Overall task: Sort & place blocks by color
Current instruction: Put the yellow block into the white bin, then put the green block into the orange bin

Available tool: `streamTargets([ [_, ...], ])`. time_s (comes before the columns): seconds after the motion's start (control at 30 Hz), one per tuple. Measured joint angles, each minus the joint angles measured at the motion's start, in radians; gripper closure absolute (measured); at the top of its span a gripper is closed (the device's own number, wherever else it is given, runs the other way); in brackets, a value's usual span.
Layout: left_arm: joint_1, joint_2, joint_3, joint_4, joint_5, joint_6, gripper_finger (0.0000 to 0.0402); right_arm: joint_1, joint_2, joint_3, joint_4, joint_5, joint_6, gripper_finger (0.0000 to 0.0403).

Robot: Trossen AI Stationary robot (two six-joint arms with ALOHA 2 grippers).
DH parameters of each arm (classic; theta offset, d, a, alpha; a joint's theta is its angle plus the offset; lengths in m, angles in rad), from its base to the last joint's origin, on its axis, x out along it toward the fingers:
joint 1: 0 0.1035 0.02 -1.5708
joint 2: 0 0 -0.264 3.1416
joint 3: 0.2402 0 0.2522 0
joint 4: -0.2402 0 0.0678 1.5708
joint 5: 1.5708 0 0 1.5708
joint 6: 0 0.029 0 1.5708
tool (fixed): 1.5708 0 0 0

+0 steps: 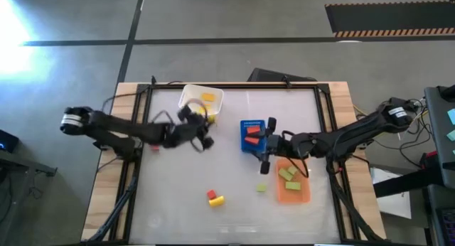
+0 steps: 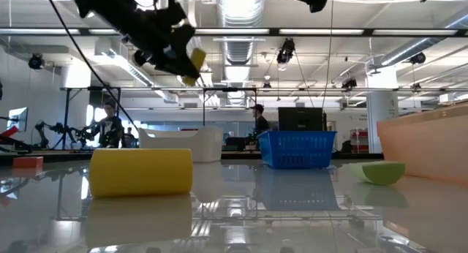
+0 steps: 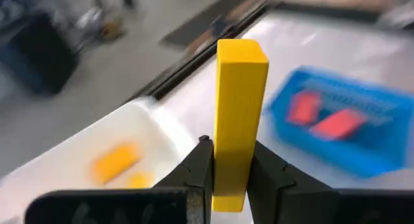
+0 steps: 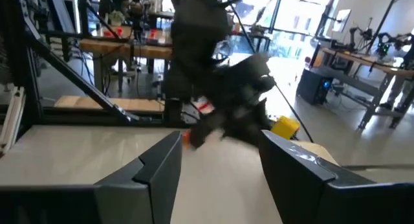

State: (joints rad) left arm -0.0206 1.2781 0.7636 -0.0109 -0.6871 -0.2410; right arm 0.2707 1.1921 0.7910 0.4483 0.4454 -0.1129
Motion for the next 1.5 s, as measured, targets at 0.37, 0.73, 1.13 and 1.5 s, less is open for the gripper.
streamTargets([
  [0.37, 0.466, 0.123, 0.244, -0.563, 0.335, 0.039, 0.0360, 0.000, -0.021, -0.009, -0.055, 0.001, 0.006, 0.0207],
  [0.73, 0.590, 0.301, 0.328, -0.610, 0.386, 0.100, 0.0360, 0.000, -0.003, -0.010, -0.079, 0.002, 0.008, 0.0207],
  [1.13, 0.590, 0.299, 0.325, -0.610, 0.359, 0.091, 0.0266, 0.000, -0.003, -0.010, -0.078, 0.002, 0.006, 0.0207],
  [1.5, 0.500, 0.250, 0.324, -0.625, 0.360, 0.082, 0.0252, 0.000, -0.003, -0.010, -0.138, 0.001, 0.070, 0.0207],
])
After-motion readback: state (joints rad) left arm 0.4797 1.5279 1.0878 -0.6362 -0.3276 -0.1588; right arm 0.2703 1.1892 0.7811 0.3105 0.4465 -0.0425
